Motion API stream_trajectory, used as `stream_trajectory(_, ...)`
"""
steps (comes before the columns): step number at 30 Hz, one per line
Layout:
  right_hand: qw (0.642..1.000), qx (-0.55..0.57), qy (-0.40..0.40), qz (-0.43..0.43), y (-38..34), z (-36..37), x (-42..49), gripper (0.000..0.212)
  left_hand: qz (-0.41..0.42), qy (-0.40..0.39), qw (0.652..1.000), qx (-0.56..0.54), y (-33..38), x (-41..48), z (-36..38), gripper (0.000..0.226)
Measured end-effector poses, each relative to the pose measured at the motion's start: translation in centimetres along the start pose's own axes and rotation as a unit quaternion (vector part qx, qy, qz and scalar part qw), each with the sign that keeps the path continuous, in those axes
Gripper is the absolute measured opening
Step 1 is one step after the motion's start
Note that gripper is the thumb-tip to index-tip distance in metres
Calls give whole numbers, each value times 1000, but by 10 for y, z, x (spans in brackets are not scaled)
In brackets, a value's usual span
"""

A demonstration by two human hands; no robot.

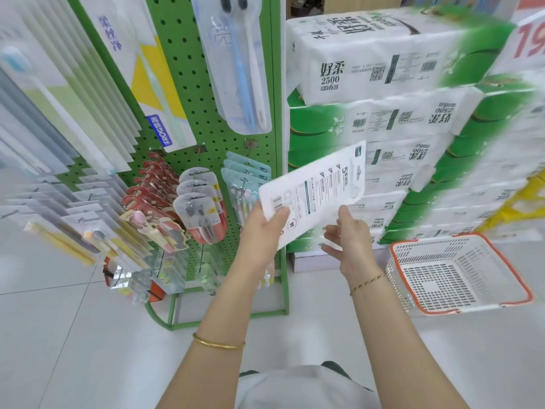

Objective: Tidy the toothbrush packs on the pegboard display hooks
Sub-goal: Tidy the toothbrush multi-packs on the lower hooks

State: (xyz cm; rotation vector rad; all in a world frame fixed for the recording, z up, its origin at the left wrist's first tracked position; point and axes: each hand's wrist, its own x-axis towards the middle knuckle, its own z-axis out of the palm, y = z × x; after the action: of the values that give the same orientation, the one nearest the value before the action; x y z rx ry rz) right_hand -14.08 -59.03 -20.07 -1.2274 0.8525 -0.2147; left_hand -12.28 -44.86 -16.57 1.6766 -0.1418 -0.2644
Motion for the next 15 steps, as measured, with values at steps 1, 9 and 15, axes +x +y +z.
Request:
stream_trajectory(1,1000,6,-16,4,1,1,-1,35,-21,-6,998,-67,1,0,-1,25)
stream_trajectory(9,983,93,-102,-123,-2,6,-9,22,-115,27,973,-196,-2,1,-7,26)
stream_trajectory(15,974,34,-131,-180,-4,-1,-6,16,-81,149,983,-67,-5,5,-15,70)
